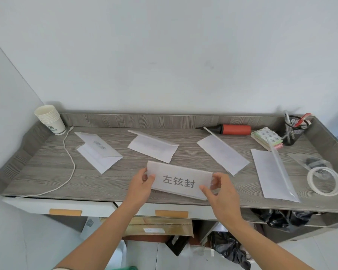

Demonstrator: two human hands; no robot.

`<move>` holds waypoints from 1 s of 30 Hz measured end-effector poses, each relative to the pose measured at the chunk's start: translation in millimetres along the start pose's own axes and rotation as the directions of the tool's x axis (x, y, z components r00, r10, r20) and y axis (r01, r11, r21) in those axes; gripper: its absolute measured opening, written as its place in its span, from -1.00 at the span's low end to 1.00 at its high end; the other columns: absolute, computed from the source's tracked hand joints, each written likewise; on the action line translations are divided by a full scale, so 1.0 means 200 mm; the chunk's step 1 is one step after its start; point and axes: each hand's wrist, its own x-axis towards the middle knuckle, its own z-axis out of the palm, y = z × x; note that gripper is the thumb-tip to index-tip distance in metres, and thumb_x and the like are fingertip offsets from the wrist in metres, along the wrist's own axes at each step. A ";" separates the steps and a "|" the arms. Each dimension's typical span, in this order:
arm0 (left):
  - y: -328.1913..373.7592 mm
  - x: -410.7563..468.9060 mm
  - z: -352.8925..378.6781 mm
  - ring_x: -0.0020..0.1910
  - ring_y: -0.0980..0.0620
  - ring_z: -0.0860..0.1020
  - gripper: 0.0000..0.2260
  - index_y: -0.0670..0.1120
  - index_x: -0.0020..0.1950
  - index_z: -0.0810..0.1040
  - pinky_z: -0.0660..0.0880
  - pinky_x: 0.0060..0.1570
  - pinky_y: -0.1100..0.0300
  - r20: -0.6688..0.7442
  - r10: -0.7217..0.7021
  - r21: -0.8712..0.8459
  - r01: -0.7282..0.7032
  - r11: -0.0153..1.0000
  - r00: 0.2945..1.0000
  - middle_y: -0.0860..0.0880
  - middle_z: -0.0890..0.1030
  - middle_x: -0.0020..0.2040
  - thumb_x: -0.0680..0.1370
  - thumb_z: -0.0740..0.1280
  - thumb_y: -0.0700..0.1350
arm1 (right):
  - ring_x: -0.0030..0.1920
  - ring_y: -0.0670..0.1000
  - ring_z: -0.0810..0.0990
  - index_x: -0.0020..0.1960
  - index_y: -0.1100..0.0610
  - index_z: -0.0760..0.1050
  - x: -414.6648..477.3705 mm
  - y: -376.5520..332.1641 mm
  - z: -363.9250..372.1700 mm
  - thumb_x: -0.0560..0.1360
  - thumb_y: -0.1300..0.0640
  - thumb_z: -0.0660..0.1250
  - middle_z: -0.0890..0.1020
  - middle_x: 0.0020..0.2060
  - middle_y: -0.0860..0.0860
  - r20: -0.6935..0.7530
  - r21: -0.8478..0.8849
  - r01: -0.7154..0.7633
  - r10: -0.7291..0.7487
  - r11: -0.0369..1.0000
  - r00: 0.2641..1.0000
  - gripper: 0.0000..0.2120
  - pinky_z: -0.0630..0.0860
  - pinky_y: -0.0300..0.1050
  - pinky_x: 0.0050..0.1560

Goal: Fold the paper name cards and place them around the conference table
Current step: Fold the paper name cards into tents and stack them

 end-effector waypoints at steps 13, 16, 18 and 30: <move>0.04 0.03 0.15 0.33 -0.03 0.41 -0.49 -0.05 0.48 0.24 0.37 0.33 -0.04 0.005 0.100 0.185 -0.100 0.978 0.995 -0.05 0.40 0.42 0.56 0.30 -0.07 | 0.02 -0.05 0.57 0.20 0.05 0.53 0.24 0.09 -0.33 0.51 -0.03 0.35 0.62 0.01 -0.10 -0.090 -0.182 0.000 -0.017 0.983 0.996 -0.69 0.56 0.00 0.04; 0.08 0.05 0.16 0.49 -0.07 0.20 -0.40 -0.04 0.54 0.14 0.23 0.39 -0.01 -0.023 0.329 0.434 -0.287 0.854 0.944 -0.09 0.20 0.52 0.55 0.31 -0.04 | 0.13 0.06 0.52 0.20 0.09 0.53 0.28 0.19 -0.61 0.52 -0.03 0.31 0.61 0.09 0.01 -0.366 -0.203 -0.092 0.012 0.975 0.931 -0.69 0.49 0.09 0.12; 0.11 0.08 0.19 0.53 -0.06 0.11 -0.43 0.00 0.53 0.17 0.19 0.42 -0.03 0.045 0.407 0.540 -0.365 0.758 0.912 -0.09 0.13 0.55 0.56 0.29 0.02 | 0.24 0.15 0.48 0.25 0.15 0.51 0.31 0.30 -0.77 0.51 -0.09 0.29 0.58 0.20 0.13 -0.416 -0.201 -0.267 0.165 0.943 0.894 -0.58 0.41 0.14 0.23; 0.08 0.17 0.27 0.18 -0.08 0.47 -0.62 -0.13 0.31 0.47 0.43 0.07 0.08 0.133 0.511 0.644 -0.466 0.607 0.850 -0.08 0.43 0.21 0.53 0.34 -0.02 | 0.22 0.15 0.53 0.44 0.06 0.31 0.30 0.49 -0.88 0.29 -0.53 0.20 0.55 0.26 0.07 -0.006 -0.271 -0.529 0.548 0.804 0.836 -0.08 0.45 0.12 0.18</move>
